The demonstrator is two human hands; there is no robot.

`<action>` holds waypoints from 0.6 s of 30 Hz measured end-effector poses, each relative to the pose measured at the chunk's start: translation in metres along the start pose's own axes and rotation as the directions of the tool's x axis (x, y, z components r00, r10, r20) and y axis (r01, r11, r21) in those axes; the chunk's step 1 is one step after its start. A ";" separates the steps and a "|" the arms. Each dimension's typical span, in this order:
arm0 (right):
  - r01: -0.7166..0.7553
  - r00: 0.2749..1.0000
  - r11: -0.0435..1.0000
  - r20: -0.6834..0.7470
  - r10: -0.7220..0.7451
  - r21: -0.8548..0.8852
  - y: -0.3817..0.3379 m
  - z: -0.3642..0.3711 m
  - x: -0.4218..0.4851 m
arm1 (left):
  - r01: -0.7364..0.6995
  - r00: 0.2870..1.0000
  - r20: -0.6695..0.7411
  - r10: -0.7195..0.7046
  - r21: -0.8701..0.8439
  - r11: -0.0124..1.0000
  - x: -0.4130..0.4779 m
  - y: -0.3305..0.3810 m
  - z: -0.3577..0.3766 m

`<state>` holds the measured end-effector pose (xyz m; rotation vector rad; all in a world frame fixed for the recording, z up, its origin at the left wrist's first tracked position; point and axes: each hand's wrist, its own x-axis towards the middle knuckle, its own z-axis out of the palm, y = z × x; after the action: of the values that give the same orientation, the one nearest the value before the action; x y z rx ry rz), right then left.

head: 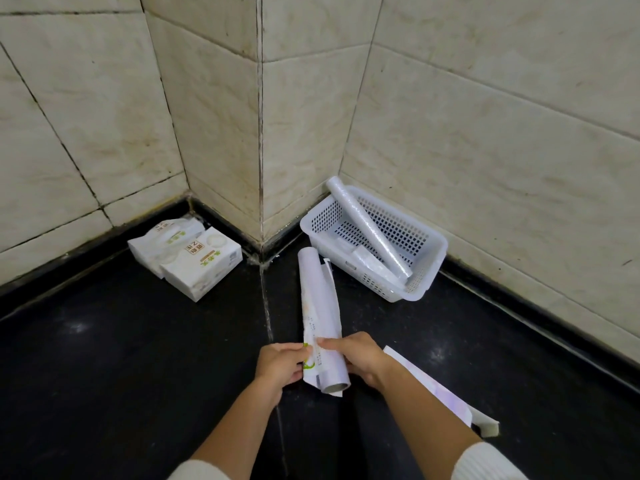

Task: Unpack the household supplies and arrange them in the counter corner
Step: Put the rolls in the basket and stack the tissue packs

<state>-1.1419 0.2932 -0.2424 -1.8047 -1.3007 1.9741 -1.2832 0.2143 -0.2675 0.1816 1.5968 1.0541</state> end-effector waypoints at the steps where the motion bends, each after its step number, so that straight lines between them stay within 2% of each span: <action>1: 0.016 1.000 1.000 0.022 -0.016 0.001 -0.001 -0.003 -0.002 | -0.005 1.000 -0.003 0.005 0.012 1.000 0.001 0.001 -0.004; 6: -0.008 0.998 1.000 0.054 0.008 0.006 -0.015 -0.014 -0.017 | 0.016 1.000 -0.010 -0.015 0.102 0.995 0.010 0.010 -0.026; 9: 0.020 0.997 1.000 0.073 -0.021 0.013 -0.033 -0.032 -0.026 | 0.012 1.000 -0.019 -0.008 0.241 0.970 0.014 0.017 -0.031; 11: 0.060 0.994 0.997 0.092 -0.055 -0.053 -0.049 -0.055 -0.037 | 0.035 0.999 0.016 -0.043 0.347 0.937 0.015 0.025 -0.034; 13: 0.120 0.989 0.979 0.111 -0.102 -0.165 -0.065 -0.087 -0.049 | 0.062 0.991 0.074 -0.109 0.472 0.879 0.016 0.035 -0.038; 16: 0.209 0.974 0.940 0.138 -0.178 -0.268 -0.088 -0.132 -0.060 | 0.045 0.966 0.150 -0.212 0.706 0.707 0.017 0.061 -0.041; 18: 0.251 0.965 0.928 0.144 -0.218 -0.276 -0.103 -0.151 -0.062 | 0.000 0.975 0.134 -0.179 0.801 0.599 0.023 0.083 -0.034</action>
<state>-1.0367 0.3880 -0.1110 -1.5745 -1.8345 1.8532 -1.3539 0.2594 -0.2274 0.7868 1.7676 0.1409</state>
